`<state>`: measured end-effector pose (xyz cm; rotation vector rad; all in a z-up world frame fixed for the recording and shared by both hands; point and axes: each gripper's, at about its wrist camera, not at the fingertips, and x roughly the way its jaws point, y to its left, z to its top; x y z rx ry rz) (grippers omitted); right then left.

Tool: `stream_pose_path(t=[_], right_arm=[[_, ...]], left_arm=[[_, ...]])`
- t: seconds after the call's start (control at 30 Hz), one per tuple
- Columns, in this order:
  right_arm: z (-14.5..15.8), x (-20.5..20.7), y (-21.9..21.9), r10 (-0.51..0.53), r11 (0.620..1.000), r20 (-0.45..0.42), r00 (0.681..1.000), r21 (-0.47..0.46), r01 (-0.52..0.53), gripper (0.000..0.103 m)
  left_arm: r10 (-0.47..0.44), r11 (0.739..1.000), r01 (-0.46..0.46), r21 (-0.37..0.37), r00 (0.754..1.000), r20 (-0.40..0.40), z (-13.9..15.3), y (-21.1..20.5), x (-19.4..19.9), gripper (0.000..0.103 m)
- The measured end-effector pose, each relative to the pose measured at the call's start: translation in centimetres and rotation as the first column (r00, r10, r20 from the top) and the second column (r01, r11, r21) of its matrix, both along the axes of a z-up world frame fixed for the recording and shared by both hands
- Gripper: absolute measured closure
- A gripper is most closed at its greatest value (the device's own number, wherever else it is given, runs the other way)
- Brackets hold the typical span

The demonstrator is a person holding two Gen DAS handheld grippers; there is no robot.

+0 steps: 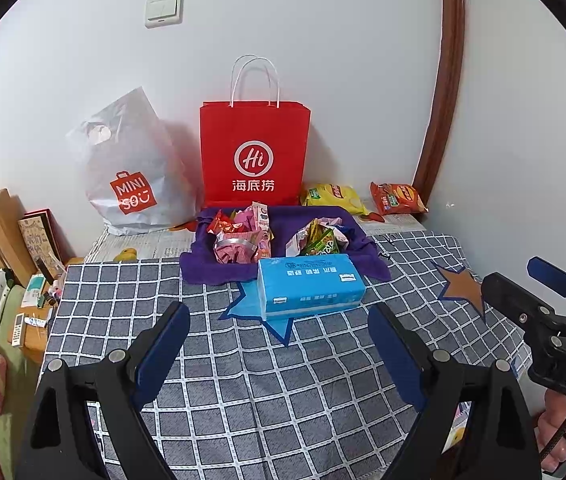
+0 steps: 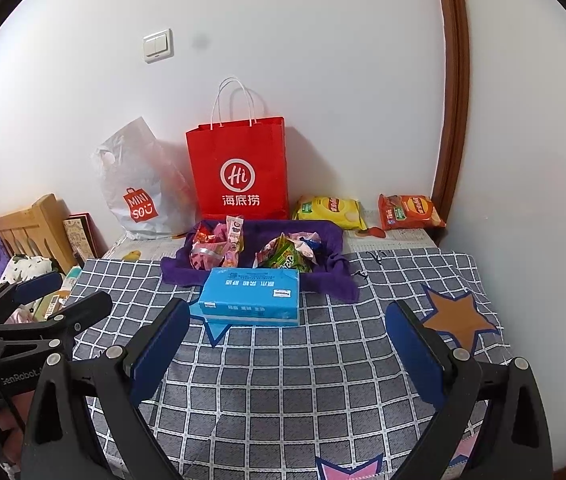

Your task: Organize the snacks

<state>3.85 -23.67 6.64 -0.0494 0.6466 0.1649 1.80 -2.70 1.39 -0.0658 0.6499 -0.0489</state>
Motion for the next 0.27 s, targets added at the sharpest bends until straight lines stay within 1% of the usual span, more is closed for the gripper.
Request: stream_pose_path(t=[0.27], right_arm=[[0.03,-0.17,0.14,0.009,1.000,0.007,1.000,-0.004,-0.009,0.006]], left_arm=[[0.001,1.000,-0.001,0.008,1.000,0.002,-0.25,-0.14,0.20,0.013]])
